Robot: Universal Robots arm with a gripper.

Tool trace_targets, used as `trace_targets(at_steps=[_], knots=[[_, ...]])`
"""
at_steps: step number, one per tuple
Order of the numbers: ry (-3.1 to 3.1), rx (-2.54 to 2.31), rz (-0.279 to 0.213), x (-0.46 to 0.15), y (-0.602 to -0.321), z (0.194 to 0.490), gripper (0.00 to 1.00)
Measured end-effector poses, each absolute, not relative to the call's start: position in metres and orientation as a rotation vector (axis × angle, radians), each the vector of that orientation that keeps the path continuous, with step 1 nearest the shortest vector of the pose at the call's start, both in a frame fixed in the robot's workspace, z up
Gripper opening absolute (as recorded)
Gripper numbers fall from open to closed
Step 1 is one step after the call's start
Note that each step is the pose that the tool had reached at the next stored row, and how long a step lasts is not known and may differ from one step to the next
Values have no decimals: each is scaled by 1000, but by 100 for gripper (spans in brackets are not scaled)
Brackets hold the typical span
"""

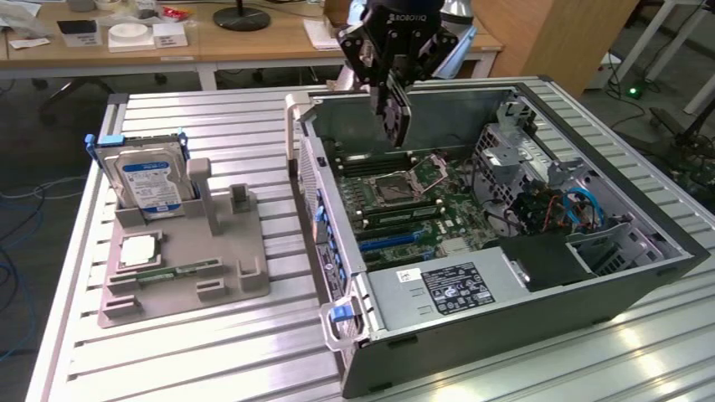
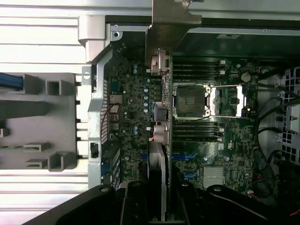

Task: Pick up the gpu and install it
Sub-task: 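Pick up the gpu and move the gpu toward the slot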

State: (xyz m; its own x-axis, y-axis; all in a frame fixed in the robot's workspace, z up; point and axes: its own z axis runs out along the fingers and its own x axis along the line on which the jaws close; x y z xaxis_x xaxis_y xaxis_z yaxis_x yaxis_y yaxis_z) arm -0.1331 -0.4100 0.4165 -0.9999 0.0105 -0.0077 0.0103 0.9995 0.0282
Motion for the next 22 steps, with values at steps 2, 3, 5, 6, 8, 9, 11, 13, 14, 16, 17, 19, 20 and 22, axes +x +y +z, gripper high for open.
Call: trace_targets(at_steps=[2,3,5,6,8,9,11,13,14,16,17,19,20,22], knots=[[3133,16,44,-131,-410,416,27],[3133,16,44,-130,-410,416,27],[3133,16,44,-127,-410,416,27],[3133,16,44,-126,-410,416,27],[3133,16,44,-124,-410,416,27],[3133,16,44,-122,-410,416,27],[3133,16,44,-119,-410,416,27],[3133,16,44,-116,-410,417,27],[3133,16,44,-115,-410,416,27],[3133,16,44,-112,-410,416,27],[3133,16,44,-111,-410,417,27],[3133,16,44,-109,-410,416,27],[3133,16,44,-108,-410,416,27],[3133,16,44,-106,-410,417,27]])
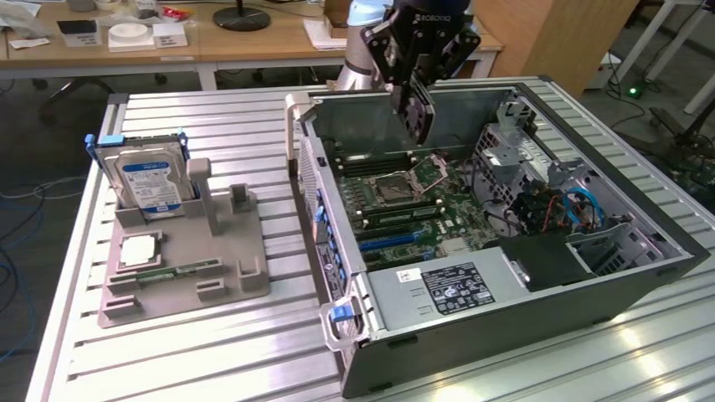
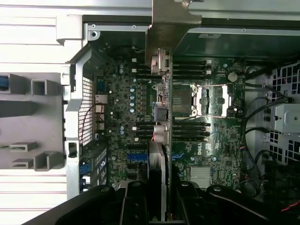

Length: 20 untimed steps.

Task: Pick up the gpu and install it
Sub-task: 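Pick up the gpu and move the gpu toward the slot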

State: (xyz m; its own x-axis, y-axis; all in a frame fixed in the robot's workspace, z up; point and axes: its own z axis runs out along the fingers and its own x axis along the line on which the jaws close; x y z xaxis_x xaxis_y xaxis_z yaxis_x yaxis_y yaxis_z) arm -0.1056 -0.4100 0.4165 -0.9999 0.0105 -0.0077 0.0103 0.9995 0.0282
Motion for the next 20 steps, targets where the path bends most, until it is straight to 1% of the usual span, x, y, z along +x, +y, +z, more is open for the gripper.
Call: trace_targets(at_steps=[20], knots=[[3133,16,44,-82,-410,416,27]])
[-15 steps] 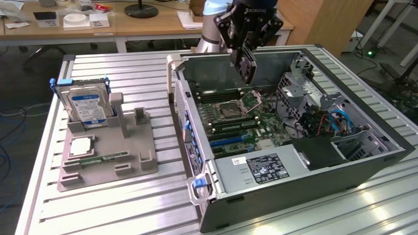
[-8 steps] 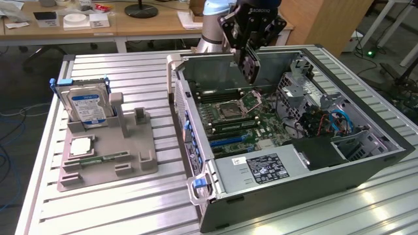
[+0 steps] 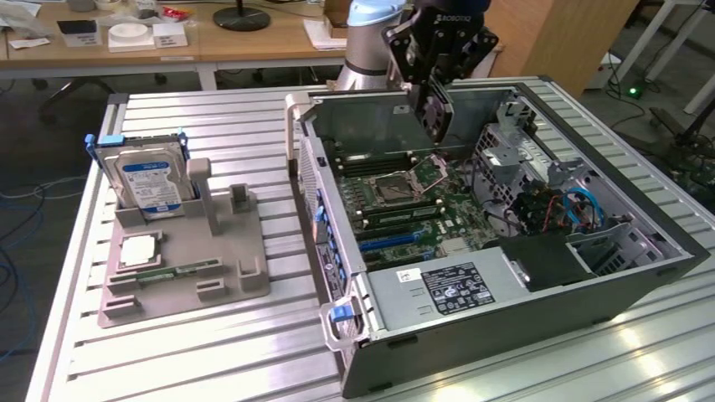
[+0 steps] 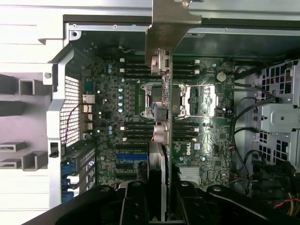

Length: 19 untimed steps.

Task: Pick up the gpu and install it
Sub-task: 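Pick up the gpu and move the gpu toward the slot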

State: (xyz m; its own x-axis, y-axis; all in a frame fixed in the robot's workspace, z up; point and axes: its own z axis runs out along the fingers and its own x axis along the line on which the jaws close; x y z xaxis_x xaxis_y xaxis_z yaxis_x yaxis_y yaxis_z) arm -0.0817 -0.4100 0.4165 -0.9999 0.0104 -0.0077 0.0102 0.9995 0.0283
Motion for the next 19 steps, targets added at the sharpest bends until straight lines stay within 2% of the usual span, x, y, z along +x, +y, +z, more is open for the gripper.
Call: trace_targets(at_steps=[19], knots=[[3133,16,44,-55,-410,416,27]])
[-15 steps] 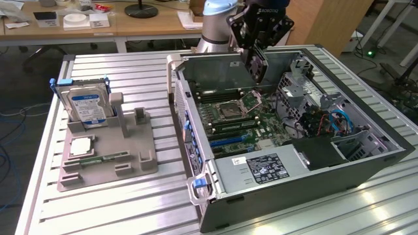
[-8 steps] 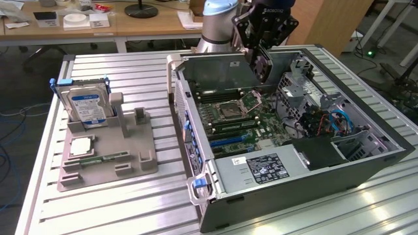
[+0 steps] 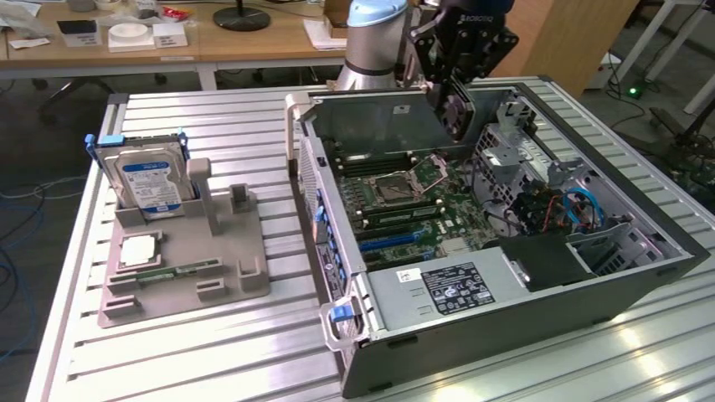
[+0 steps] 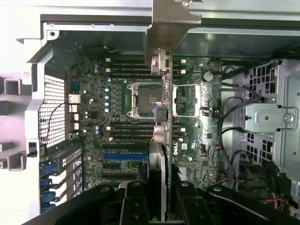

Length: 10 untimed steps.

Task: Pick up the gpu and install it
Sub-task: 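Pick up the gpu and move the gpu toward the slot, then insert the gpu into the slot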

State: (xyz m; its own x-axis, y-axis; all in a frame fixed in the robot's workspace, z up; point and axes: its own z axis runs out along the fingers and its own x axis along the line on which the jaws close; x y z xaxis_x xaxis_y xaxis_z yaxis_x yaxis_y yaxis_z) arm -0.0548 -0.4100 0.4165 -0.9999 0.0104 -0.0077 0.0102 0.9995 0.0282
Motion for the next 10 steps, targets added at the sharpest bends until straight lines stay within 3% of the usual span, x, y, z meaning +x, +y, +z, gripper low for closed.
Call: trace_targets(at_steps=[10], knots=[[3133,16,44,-55,-410,416,27]])
